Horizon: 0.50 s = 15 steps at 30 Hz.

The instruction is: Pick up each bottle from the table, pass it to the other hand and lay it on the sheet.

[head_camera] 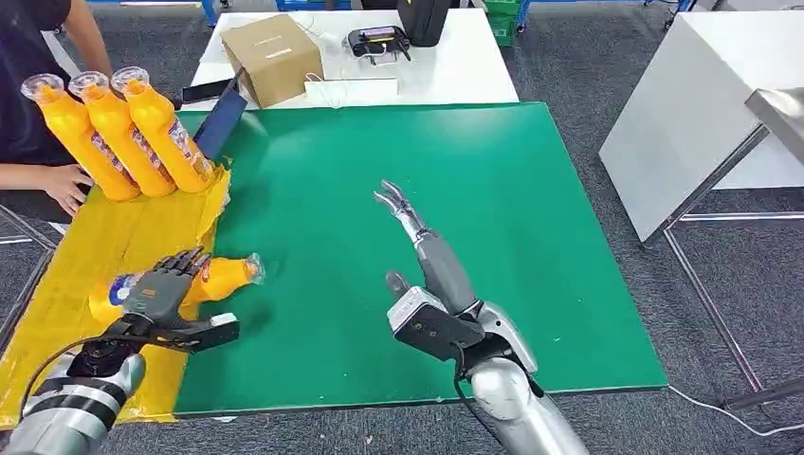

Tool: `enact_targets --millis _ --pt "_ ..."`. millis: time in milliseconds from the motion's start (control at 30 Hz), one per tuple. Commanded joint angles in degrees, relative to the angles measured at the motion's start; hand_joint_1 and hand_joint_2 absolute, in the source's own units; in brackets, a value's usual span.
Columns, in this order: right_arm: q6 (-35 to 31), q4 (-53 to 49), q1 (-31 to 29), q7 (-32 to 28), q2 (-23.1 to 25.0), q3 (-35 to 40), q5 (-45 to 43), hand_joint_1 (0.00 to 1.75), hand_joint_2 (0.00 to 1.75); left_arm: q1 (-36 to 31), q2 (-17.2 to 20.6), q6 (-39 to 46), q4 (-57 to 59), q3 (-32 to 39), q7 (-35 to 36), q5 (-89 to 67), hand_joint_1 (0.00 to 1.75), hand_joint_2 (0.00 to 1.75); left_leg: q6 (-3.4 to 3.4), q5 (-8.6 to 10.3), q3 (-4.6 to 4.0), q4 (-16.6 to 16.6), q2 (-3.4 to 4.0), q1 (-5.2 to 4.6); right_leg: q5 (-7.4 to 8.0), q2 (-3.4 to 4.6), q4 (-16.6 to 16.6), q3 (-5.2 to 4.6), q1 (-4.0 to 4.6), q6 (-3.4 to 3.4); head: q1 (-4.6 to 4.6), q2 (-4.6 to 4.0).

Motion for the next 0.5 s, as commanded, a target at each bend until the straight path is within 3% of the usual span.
enact_targets --millis 33,67,100,133,167,200,233,333,400,500 --pt "-1.39 -0.86 1.77 -0.75 -1.54 -0.60 1.70 0.00 0.00 12.12 -7.08 4.86 -21.24 9.73 -6.62 12.31 0.00 0.00 0.00 -0.06 0.06 -0.05 -0.04 0.00 -0.04 0.15 -0.07 0.05 -0.02 -0.01 0.02 0.00" --pt "-1.55 -1.14 2.30 -0.84 -1.70 -0.62 1.90 0.00 0.00 13.80 -7.72 4.58 -24.73 10.77 -7.09 13.20 0.00 0.00 0.00 -0.12 0.10 -0.04 -0.12 0.00 -0.11 0.19 -0.08 0.11 -0.03 -0.01 0.00 0.00" --pt "-5.71 -1.88 3.63 -1.34 -1.32 -1.41 7.15 0.00 0.00 16.20 -12.36 3.59 -31.70 15.43 -14.16 26.01 0.00 0.00 0.01 -0.09 -0.01 -0.03 -0.12 0.00 -0.08 0.12 -0.07 -0.03 -0.03 0.00 0.00 0.00" --pt "-7.94 -2.89 5.11 -1.23 -0.30 -1.88 11.07 0.00 0.00 17.28 -16.01 1.24 -36.51 18.68 -13.41 30.12 0.00 0.00 0.02 -0.06 -0.16 0.00 -0.16 0.01 -0.07 0.04 -0.08 -0.15 -0.01 0.01 0.00 0.00" --pt "-11.90 -5.30 7.81 -2.41 2.25 -3.55 14.11 0.00 0.00 17.96 -20.58 -7.35 -43.05 21.43 -15.56 40.87 0.00 0.00 0.03 -0.15 -0.12 0.05 -0.30 0.03 -0.18 0.02 -0.06 -0.06 -0.01 0.01 0.00 0.00" --pt "-12.77 -6.79 9.44 -3.21 3.75 -4.35 13.66 0.00 0.00 18.57 -24.83 -10.28 -47.42 23.59 -18.41 51.07 0.00 0.00 0.04 -0.13 -0.27 0.07 -0.36 0.03 -0.18 -0.09 -0.04 -0.20 0.00 0.02 0.00 0.00" --pt "-13.55 -7.70 10.54 -3.75 4.46 -4.73 13.27 0.00 0.00 19.64 -26.61 -14.58 -50.83 23.68 -17.92 57.16 0.00 0.00 0.03 -0.08 -0.44 0.10 -0.34 0.02 -0.14 -0.14 -0.02 -0.41 0.01 0.03 -0.02 0.00" --pt "-13.33 -7.95 12.47 -7.50 5.09 -5.71 8.20 0.00 0.00 24.06 -29.42 -23.96 -57.68 20.99 -19.66 70.56 0.00 0.00 0.06 -0.29 -0.41 0.24 -0.32 -0.01 -0.33 0.04 0.07 -0.32 -0.07 0.09 0.02 0.00" --pt "-14.54 -8.14 13.77 -11.51 5.35 -6.20 8.29 0.00 0.00 26.41 -29.94 -25.74 -60.45 16.59 -21.10 71.78 0.00 0.00 0.05 -0.27 -0.49 0.07 0.04 -0.05 -0.14 0.23 -0.05 -0.45 -0.07 0.14 0.00 0.00" --pt "-15.32 -8.61 14.79 -12.44 5.86 -6.08 9.29 0.00 0.00 28.43 -29.90 -25.90 -62.99 12.05 -21.44 71.75 0.00 0.00 -0.02 -0.49 -0.33 0.13 -0.08 -0.02 -0.28 0.22 -0.02 -0.29 -0.07 0.12 0.00 0.00"
